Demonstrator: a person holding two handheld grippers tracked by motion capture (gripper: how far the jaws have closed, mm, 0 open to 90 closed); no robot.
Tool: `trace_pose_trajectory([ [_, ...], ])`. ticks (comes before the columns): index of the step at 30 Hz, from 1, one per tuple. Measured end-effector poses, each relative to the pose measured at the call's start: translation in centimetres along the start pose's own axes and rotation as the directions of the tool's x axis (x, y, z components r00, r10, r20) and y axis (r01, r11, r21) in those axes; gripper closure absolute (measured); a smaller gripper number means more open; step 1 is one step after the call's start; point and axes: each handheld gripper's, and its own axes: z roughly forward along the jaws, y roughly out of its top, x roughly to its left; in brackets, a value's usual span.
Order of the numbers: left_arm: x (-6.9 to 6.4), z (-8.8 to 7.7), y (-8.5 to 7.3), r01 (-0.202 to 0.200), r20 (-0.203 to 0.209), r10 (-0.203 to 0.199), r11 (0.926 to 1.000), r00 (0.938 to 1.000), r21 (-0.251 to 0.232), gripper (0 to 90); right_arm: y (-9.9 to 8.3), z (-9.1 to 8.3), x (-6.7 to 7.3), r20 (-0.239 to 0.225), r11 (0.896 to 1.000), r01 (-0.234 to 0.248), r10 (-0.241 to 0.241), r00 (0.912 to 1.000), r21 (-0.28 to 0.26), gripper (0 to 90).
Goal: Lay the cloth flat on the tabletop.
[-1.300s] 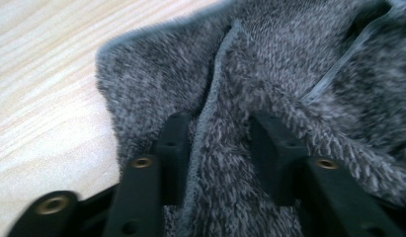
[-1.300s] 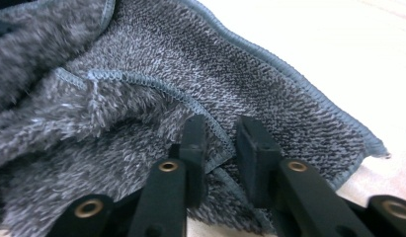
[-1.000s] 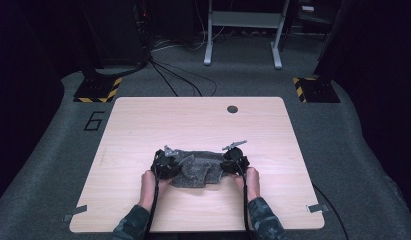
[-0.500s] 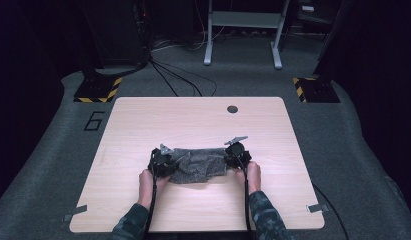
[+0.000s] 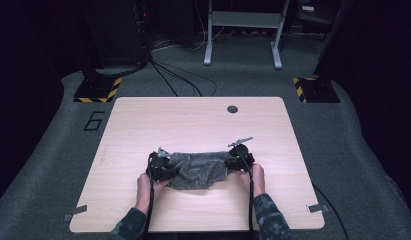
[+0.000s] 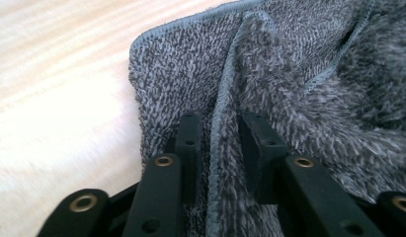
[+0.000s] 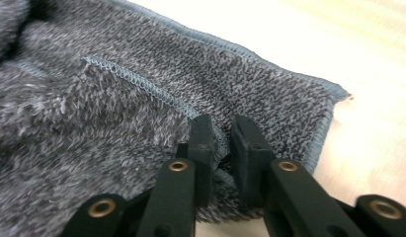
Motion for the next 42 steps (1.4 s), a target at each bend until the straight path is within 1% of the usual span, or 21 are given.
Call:
trace_pose_trajectory([
  [2, 0.1, -0.5, -0.3, 0.009, 0.046, -0.010, 0.9998, 0.9989, 0.019, 60.7, -0.4, -0.5, 0.1, -0.019, 0.999, 0.016, -0.015, 0.9997, 0.028, 73.2],
  [4, 0.1, -1.0, -0.4, 0.031, 0.057, -0.032, 0.9994, 0.9979, 0.011, 48.6, -0.7, -1.0, 0.1, -0.054, 0.999, 0.015, -0.013, 0.9985, 0.048, 61.9],
  [5, 0.2, -1.4, -0.3, 0.033, 0.051, -0.033, 0.9994, 0.9982, -0.008, 45.3, -0.8, -1.3, 0.1, -0.057, 0.999, 0.015, -0.012, 0.9983, 0.044, 51.9],
  [6, 0.4, -1.7, -0.1, 0.049, 0.044, -0.048, 0.9984, 0.9979, -0.028, 42.2, -0.9, -1.8, -0.1, -0.057, 1.000, 0.015, -0.014, 0.9983, 0.022, 42.7],
  [8, 0.8, -2.0, 0.2, 0.059, 0.033, -0.058, 0.9975, 0.9978, -0.039, 38.7, -0.9, -2.9, -0.7, -0.082, 0.999, -0.012, 0.007, 0.9966, -0.053, 39.9],
  [9, 1.8, -2.3, 1.0, 0.075, 0.003, -0.075, 0.9957, 0.9972, -0.054, 38.2, -0.8, -3.4, -1.1, -0.064, 0.996, -0.027, 0.022, 0.9977, -0.080, 39.5],
  [10, 1.8, -2.3, 1.0, 0.075, 0.003, -0.075, 0.9957, 0.9972, -0.054, 37.9, -0.7, -3.7, -1.4, -0.044, 0.994, -0.036, 0.031, 0.9986, -0.099, 39.2],
  [11, 2.6, -2.1, 1.9, 0.081, -0.030, -0.083, 0.9947, 0.9961, -0.063, 37.9, -0.5, -3.8, -1.8, -0.032, 0.994, -0.043, 0.040, 0.9987, -0.104, 39.5],
  [13, 3.0, -2.0, 2.4, 0.076, -0.037, -0.078, 0.9958, 0.9963, -0.052, 38.0, -0.2, -3.9, -2.6, 0.009, 0.993, -0.067, 0.068, 0.9976, -0.097, 43.3],
  [14, 3.4, -1.3, 3.2, 0.069, -0.066, -0.071, 0.9970, 0.9953, -0.037, 38.0, -0.1, -3.7, -3.1, 0.030, 0.993, -0.066, 0.069, 0.9972, -0.095, 45.2],
  [17, 3.6, -0.2, 3.8, 0.046, -0.082, -0.046, 0.9989, 0.9956, -0.005, 39.0, -0.1, -3.1, -3.9, 0.054, 0.992, -0.095, 0.099, 0.9936, -0.079, 47.1],
  [19, 3.6, 0.6, 4.0, 0.028, -0.075, -0.026, 0.9994, 0.9968, 0.022, 39.2, -0.2, -2.5, -4.4, 0.045, 0.991, -0.111, 0.114, 0.9924, -0.071, 49.2],
  [21, 3.4, 1.2, 4.0, -0.015, -0.099, 0.019, 0.9991, 0.9949, 0.039, 42.8, -0.1, -1.9, -4.5, 0.019, 0.992, -0.103, 0.105, 0.9943, -0.070, 50.7],
  [22, 3.4, 1.2, 4.0, -0.015, -0.099, 0.019, 0.9991, 0.9949, 0.039, 43.9, -0.1, -1.8, -4.4, 0.018, 0.993, -0.101, 0.103, 0.9946, -0.068, 50.7],
  [26, 2.8, 1.7, 3.7, -0.075, -0.084, 0.080, 0.9952, 0.9932, 0.062, 55.0, 0.3, -1.0, -3.6, 0.038, 0.997, -0.070, 0.071, 0.9967, -0.034, 55.6],
  [27, 2.6, 1.9, 3.5, -0.074, -0.081, 0.079, 0.9952, 0.9936, 0.063, 57.6, 0.3, -0.8, -3.4, 0.043, 0.998, -0.058, 0.059, 0.9973, -0.031, 56.4],
  [29, 2.4, 1.8, 3.3, -0.087, -0.071, 0.091, 0.9946, 0.9933, 0.057, 63.4, 0.4, -0.4, -3.1, 0.062, 0.998, -0.055, 0.055, 0.9966, 0.003, 57.9],
  [35, 1.8, 1.6, 2.9, -0.122, -0.078, 0.124, 0.9921, 0.9892, 0.030, 82.6, 0.3, -0.2, -2.2, 0.120, 1.000, -0.031, 0.031, 0.9923, -0.003, 74.9],
  [38, 1.8, 1.0, 2.8, -0.127, -0.081, 0.126, 0.9919, 0.9887, -0.008, 84.9, 0.2, -0.2, -2.0, 0.117, 1.000, -0.022, 0.023, 0.9929, -0.004, 80.8],
  [39, 1.8, 0.2, 2.8, -0.120, -0.087, 0.116, 0.9919, 0.9895, -0.043, 84.9, 0.1, -0.2, -1.8, 0.115, 1.000, -0.028, 0.029, 0.9929, -0.004, 83.1],
  [42, 1.7, -1.5, 3.1, -0.151, -0.102, 0.143, 0.9859, 0.9845, -0.073, 85.0, -0.2, -0.5, -1.5, 0.115, 1.000, -0.021, 0.024, 0.9931, -0.022, 86.0],
])
